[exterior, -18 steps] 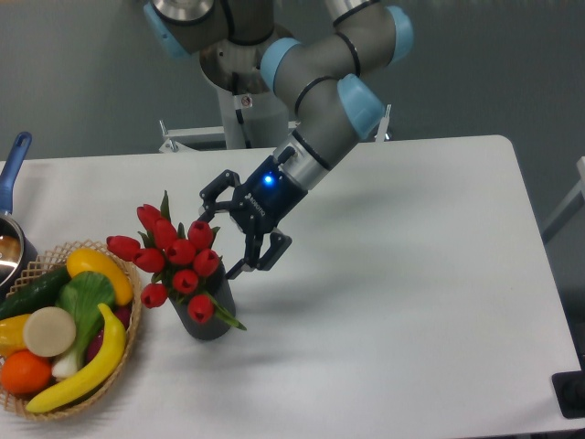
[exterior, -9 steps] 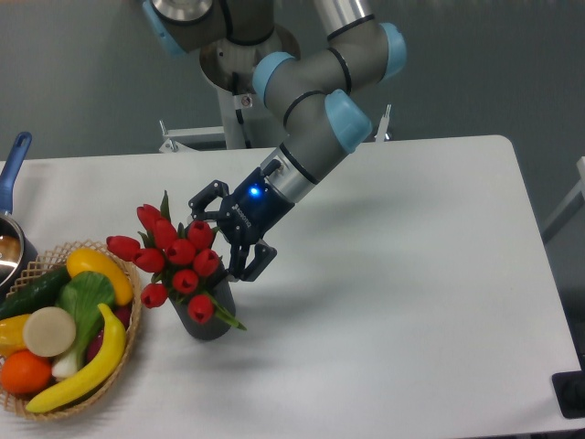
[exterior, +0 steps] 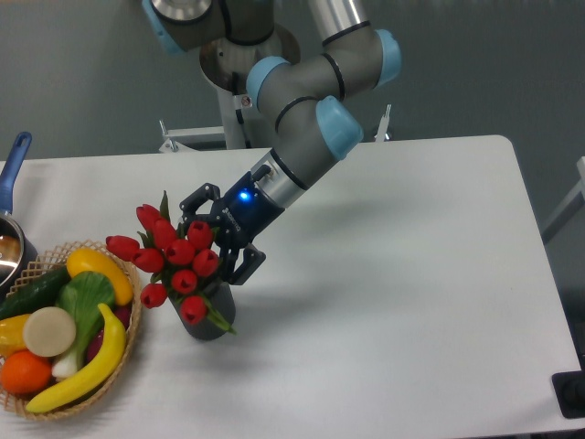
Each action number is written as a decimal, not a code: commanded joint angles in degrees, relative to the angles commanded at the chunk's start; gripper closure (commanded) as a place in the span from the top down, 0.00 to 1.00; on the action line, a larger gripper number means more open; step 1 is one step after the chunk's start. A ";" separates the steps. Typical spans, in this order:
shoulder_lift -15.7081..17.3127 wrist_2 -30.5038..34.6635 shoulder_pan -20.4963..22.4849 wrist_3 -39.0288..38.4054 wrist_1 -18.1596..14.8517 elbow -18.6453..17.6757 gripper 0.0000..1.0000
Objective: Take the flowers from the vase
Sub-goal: 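Lower the gripper around the tulip stems at the vase rim, then close the gripper on the tulip stems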
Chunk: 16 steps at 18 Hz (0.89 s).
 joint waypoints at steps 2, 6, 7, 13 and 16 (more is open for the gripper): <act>-0.18 0.00 -0.35 -0.09 -0.09 0.00 1.00; -0.27 0.00 -0.35 -0.18 -0.09 0.17 1.00; -0.18 0.00 -0.35 -0.52 -0.09 0.09 1.00; 0.17 -0.09 -0.44 -2.55 0.00 0.61 0.85; 0.00 -0.18 -0.44 -2.81 0.00 0.70 0.63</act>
